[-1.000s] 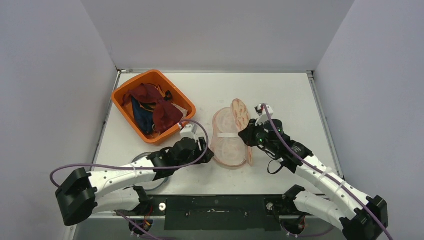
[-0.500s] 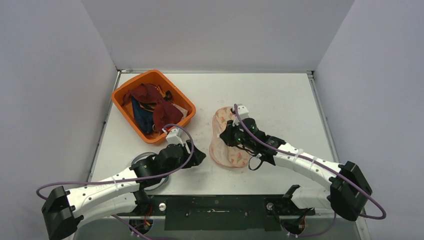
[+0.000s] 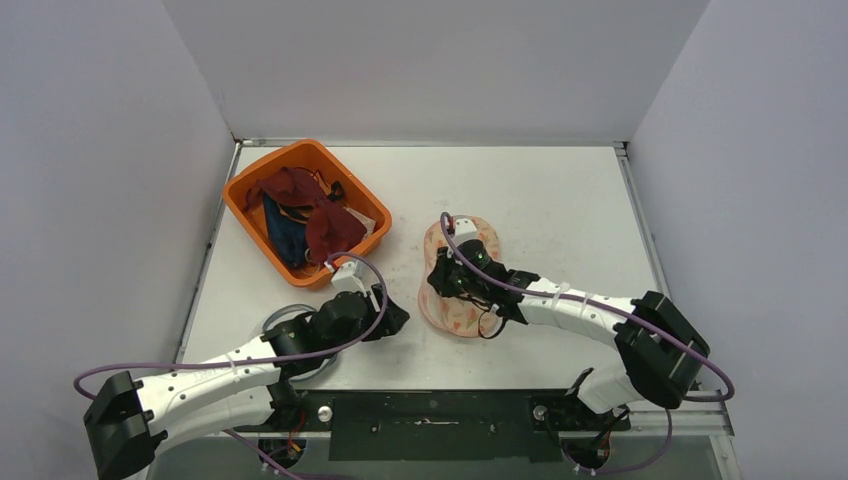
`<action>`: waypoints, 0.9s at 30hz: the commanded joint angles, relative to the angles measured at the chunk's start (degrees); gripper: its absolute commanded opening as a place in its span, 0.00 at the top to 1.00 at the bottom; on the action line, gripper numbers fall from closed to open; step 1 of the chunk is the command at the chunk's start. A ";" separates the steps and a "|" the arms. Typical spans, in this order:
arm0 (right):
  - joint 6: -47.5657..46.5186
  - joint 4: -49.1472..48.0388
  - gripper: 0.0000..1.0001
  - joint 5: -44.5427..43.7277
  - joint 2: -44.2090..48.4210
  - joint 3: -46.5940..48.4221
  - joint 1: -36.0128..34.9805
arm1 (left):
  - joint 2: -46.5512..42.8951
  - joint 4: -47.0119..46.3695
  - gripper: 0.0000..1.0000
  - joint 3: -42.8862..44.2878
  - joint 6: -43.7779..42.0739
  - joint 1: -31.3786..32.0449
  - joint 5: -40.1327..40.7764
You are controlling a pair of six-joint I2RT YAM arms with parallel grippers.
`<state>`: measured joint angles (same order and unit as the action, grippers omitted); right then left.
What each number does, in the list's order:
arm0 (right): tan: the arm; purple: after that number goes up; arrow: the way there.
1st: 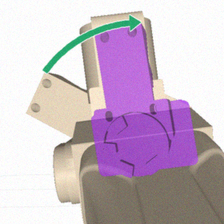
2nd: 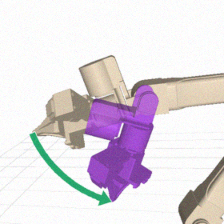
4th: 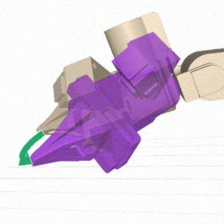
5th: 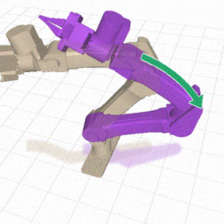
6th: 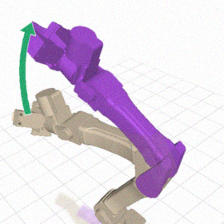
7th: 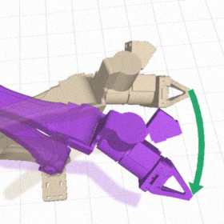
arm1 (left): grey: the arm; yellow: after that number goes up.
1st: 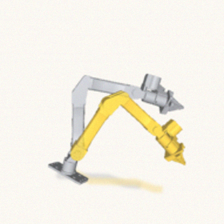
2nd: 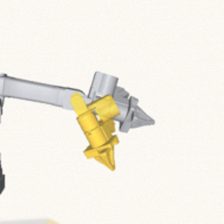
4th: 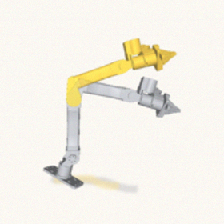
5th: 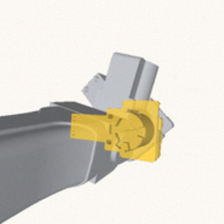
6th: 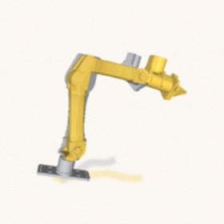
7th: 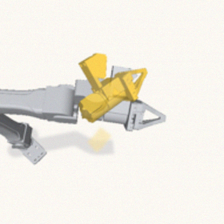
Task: Unzip the laundry bag and remove the bra
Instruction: Close the laundry bag at the center of the board.
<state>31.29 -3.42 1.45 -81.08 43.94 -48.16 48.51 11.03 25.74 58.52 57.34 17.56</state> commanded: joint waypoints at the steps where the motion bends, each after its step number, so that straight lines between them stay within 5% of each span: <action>1: 1.67 -4.91 0.95 -1.27 -2.22 2.38 -0.70 | 0.01 -0.91 0.43 -0.66 0.97 0.06 0.35; 12: 2.81 -6.60 0.94 -0.60 -8.32 3.63 -1.71 | 0.92 -2.04 0.43 -2.15 1.81 0.13 -0.40; 23: 3.75 -6.75 0.69 1.01 -9.55 4.35 -2.11 | 0.39 -2.06 0.42 -2.80 2.03 0.08 0.01; 27: 4.35 -5.04 0.52 1.16 -6.80 4.72 -2.11 | 0.62 -2.06 0.42 -2.70 2.03 0.09 0.34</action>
<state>34.96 -7.20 2.20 -91.44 46.04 -49.93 49.52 10.68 23.07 60.03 57.34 17.32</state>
